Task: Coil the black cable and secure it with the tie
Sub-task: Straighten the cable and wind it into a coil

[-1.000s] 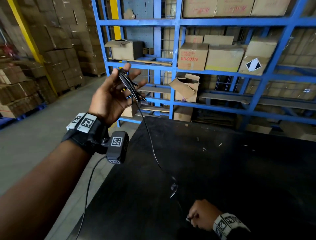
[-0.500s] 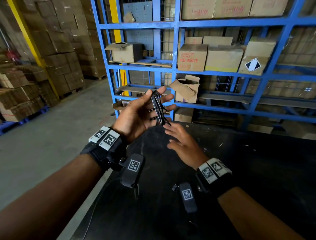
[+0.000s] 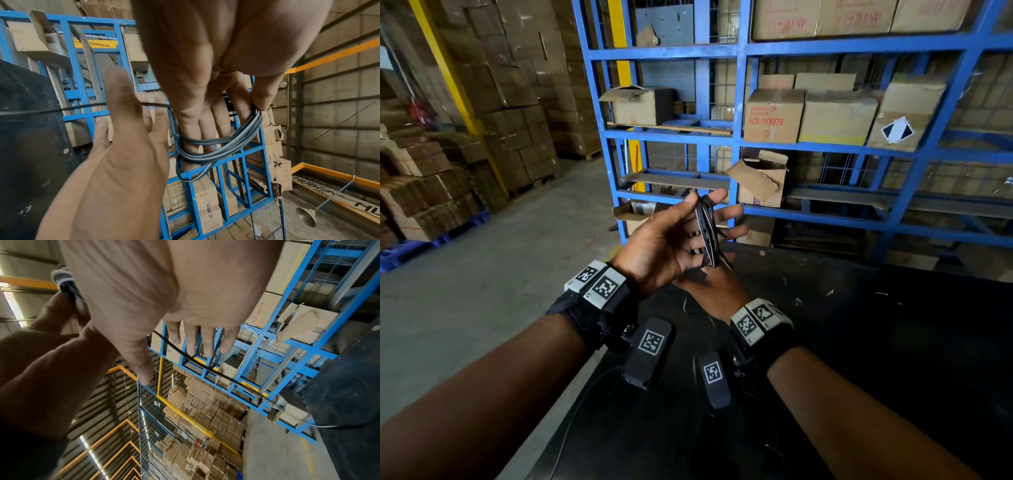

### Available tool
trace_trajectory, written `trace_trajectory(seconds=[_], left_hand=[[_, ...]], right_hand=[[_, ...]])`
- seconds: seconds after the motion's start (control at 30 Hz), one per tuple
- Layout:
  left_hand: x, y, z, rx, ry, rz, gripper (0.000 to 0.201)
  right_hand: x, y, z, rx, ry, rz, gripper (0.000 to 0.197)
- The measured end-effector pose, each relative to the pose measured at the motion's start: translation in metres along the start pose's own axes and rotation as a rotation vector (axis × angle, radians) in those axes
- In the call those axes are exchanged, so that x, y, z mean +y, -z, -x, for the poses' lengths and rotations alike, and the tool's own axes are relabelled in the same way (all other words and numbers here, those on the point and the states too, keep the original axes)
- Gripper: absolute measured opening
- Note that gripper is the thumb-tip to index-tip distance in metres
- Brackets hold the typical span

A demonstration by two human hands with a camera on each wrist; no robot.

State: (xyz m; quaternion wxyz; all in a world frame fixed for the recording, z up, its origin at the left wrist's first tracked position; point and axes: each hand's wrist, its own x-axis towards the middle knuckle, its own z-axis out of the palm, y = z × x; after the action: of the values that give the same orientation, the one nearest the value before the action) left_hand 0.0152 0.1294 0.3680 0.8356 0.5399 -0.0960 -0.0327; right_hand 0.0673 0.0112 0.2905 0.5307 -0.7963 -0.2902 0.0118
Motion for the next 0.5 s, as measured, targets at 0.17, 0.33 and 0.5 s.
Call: trace_trajectory(seconds=[0.17,0.33,0.5], left_hand=[[0.005,0.004,0.001,0.021,-0.028,-0.026,0.045],[0.024,0.018,0.003,0.104,-0.117,-0.076,0.042],[0.028,0.038,0.001,0.199,-0.153,-0.121,0.048]], right_hand=[[0.017,-0.007,-0.003,-0.093,-0.049,-0.388,0.019],[0.032,0.006,0.027,-0.052,0.013,-0.327,0.023],[0.022,0.026,0.057,-0.028,0.104,-0.117,0.021]])
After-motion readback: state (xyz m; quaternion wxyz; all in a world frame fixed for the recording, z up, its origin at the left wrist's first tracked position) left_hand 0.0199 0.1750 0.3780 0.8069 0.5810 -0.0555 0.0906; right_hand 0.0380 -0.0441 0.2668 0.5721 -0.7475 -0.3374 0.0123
